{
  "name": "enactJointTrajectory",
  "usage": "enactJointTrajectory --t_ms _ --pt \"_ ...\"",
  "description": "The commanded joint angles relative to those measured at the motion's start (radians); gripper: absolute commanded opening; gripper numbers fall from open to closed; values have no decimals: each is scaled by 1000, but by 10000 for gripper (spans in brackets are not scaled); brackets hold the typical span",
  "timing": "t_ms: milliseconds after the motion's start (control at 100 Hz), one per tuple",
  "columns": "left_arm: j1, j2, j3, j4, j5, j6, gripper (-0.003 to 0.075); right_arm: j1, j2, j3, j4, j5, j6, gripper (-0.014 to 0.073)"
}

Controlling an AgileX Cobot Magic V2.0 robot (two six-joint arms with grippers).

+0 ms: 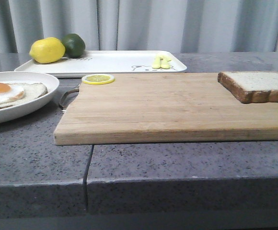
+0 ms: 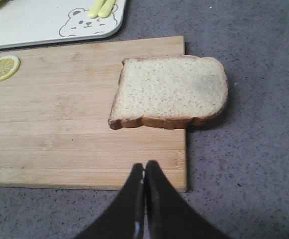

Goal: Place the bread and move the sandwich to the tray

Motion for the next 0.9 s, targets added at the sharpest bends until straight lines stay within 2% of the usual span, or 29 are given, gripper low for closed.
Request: enactJointTrajectory --t_ms 0,70,120,180,230,890 --pt "2 5 -37 -26 -48 12 205 -2 10 -35 43 -60 -3 140" --pt "2 5 -37 -26 -44 12 323 -2 10 -35 63 -62 -3 265" --pt "2 5 -37 -26 -44 12 379 -2 10 -35 72 -68 -3 346" --pt "2 5 -37 -26 -44 12 400 -2 10 -35 78 -74 -3 425" --pt "2 5 -37 -26 -44 12 400 -2 10 -35 79 -77 -3 454" --pt "2 5 -37 -26 -44 12 400 -2 10 -35 70 -188 -3 454"
